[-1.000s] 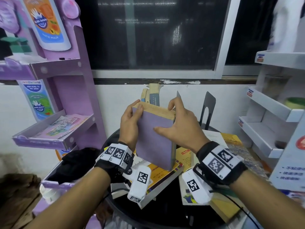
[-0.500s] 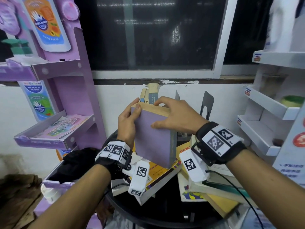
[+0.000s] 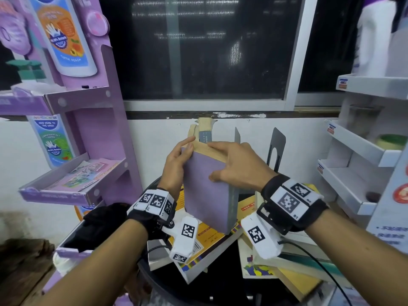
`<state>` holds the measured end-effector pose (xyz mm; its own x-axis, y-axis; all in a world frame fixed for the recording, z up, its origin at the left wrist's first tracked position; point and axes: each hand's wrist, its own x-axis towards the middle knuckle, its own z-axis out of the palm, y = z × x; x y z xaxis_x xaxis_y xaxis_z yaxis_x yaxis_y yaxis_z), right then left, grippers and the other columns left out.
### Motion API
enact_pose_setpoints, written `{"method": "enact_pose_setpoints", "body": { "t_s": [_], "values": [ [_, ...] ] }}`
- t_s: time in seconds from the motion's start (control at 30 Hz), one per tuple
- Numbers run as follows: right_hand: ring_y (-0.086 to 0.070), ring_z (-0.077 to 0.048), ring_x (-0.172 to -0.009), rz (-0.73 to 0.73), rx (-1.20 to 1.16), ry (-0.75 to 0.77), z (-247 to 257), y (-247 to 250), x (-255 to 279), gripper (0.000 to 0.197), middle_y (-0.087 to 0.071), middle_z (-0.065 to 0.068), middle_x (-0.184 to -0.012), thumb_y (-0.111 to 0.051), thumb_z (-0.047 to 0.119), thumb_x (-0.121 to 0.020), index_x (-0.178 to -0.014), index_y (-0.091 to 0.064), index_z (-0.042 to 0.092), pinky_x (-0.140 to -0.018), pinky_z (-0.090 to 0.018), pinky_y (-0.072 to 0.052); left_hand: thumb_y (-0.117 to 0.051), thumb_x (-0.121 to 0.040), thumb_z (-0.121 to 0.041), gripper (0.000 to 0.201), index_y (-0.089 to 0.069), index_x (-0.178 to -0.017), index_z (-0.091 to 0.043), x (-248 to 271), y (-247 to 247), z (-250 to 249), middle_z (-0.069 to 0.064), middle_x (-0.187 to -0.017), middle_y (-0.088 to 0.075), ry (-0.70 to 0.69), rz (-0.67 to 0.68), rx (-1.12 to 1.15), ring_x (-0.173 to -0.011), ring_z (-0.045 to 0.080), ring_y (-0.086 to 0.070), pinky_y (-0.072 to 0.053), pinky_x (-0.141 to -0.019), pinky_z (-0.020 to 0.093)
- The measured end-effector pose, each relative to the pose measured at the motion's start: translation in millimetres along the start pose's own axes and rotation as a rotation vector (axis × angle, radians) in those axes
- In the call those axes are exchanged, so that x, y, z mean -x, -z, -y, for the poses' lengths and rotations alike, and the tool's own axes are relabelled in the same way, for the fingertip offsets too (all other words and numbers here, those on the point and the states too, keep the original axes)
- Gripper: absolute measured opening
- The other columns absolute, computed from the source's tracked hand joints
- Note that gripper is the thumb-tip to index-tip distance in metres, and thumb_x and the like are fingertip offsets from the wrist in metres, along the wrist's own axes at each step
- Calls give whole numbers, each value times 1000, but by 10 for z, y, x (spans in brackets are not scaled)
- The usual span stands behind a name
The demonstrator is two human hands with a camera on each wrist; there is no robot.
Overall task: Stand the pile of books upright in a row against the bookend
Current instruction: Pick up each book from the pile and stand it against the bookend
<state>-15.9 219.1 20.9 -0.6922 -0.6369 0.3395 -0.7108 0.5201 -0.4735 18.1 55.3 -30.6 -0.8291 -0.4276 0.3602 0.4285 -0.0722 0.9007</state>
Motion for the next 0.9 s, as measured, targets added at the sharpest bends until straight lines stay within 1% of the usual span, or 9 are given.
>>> {"method": "enact_pose_setpoints", "body": {
  "t_s": [0.07,0.13,0.27,0.33,0.43,0.57,0.63,0.77,0.9],
  "values": [
    [-61,-19,-96,-8,-19,-22,-19,42,-5,80,-63,-4,-118,-79,30,-68,-141,-47,30,-86,-30,-53,-46,-99,-18,34,-56,-130,-9,-70,-7,3,8,-119,-65,-13,19,-42,-92,-1,-65,-50,-77,13],
    [-61,-17,-96,-17,-29,-55,-64,109,-25,80,-63,-3,-118,-81,31,-68,-140,-48,28,-84,-26,-50,-45,-99,-17,34,-56,-130,-8,-140,-27,-15,5,-121,-63,-28,32,-93,-93,-4,-63,-48,-74,9],
    [-55,-19,-112,-29,-2,-98,-152,246,-43,79,-58,-4,-128,-79,32,-69,-141,-47,29,-88,-24,-44,-52,-96,-18,34,-58,-129,-11,-324,-44,-44,3,-130,-61,-74,38,-221,-116,9,-55,-44,-87,11],
    [-53,-19,-115,-41,18,-115,-192,310,-56,78,-57,-2,-130,-79,32,-71,-142,-47,28,-88,-23,-43,-60,-90,-24,40,-59,-128,-13,-432,-43,-42,1,-130,-61,-98,36,-288,-120,11,-53,-43,-95,18],
    [-56,-19,-110,-73,32,-160,-246,396,-100,78,-60,-4,-125,-78,32,-70,-141,-47,26,-92,-30,-49,-62,-84,-36,47,-59,-128,-22,-608,-44,-69,-3,-135,-57,-125,24,-506,-128,14,-47,-37,-107,33],
    [-46,-24,-118,-93,74,-218,-289,480,-153,70,-57,-9,-116,-75,28,-74,-139,-49,26,-91,-35,-45,-61,-90,-30,46,-54,-135,-21,-855,-88,-106,3,-142,-49,-144,21,-766,-132,19,-41,-32,-111,38],
    [-49,-28,-114,-104,88,-225,-300,500,-192,58,-59,-11,-107,-73,22,-75,-130,-56,17,-88,-35,-46,-62,-89,-31,49,-52,-136,-22,-967,-106,-85,5,-143,-47,-144,33,-838,-133,22,-41,-31,-112,41],
    [-54,-33,-108,-119,129,-260,-321,479,-340,54,-60,-17,-111,-73,22,-74,-124,-57,8,-89,-42,-50,-61,-88,-36,52,-50,-137,-24,-1171,-118,7,6,-145,-45,-201,93,-1044,-134,25,-38,-30,-112,41],
    [-56,-31,-105,-122,168,-275,-401,432,-531,53,-62,-11,-112,-73,26,-74,-123,-58,11,-80,-36,-48,-55,-85,-51,58,-47,-139,-30,-1347,-135,121,3,-150,-40,-183,142,-1209,-137,24,-35,-29,-113,42]
  ]
}}
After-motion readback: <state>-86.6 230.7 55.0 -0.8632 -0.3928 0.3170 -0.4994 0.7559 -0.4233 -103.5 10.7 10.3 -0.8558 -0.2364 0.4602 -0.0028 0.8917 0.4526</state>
